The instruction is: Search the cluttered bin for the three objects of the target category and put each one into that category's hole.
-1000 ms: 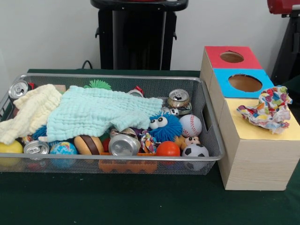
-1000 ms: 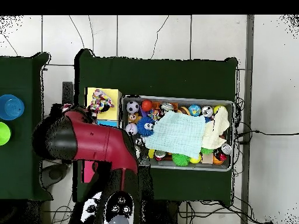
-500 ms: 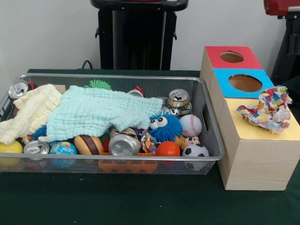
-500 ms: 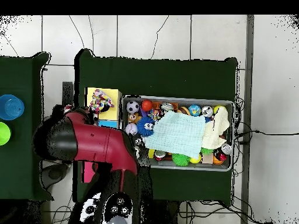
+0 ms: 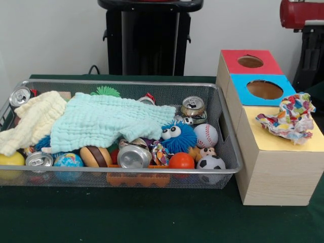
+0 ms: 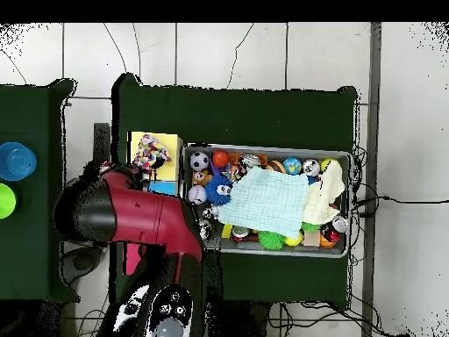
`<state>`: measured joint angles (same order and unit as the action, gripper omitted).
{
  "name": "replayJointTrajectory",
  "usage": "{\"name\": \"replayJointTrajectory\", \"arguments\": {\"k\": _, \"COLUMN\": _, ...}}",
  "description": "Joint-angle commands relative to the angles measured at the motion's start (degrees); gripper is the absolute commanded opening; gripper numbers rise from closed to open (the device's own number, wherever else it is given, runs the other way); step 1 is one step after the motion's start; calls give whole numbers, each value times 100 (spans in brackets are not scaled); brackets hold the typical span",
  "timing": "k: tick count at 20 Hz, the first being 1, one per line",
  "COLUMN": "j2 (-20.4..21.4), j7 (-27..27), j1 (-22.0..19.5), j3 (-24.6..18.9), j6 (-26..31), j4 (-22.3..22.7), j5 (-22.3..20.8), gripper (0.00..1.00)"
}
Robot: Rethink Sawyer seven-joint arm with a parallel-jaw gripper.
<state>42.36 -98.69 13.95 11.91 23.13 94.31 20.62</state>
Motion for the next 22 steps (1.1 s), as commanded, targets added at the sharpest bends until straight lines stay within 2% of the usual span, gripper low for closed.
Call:
{"name": "replayJointTrajectory", "arguments": {"k": 1, "j2": -494, "j7": -1224, "j1": 44, "j3": 61, "j6": -585, "j4": 418, "j5": -275, "gripper": 0}}
{"name": "replayJointTrajectory", "arguments": {"k": 14, "j2": -859, "j7": -1694, "j1": 439, "j3": 377, "j6": -1773, "j4": 688, "j5": 163, "gripper": 0}}
{"name": "replayJointTrajectory", "arguments": {"k": 22, "j2": -1106, "j7": -1842, "j1": 348, "j3": 132, "j6": -2622, "j4": 888, "j5": 170, "gripper": 0}}
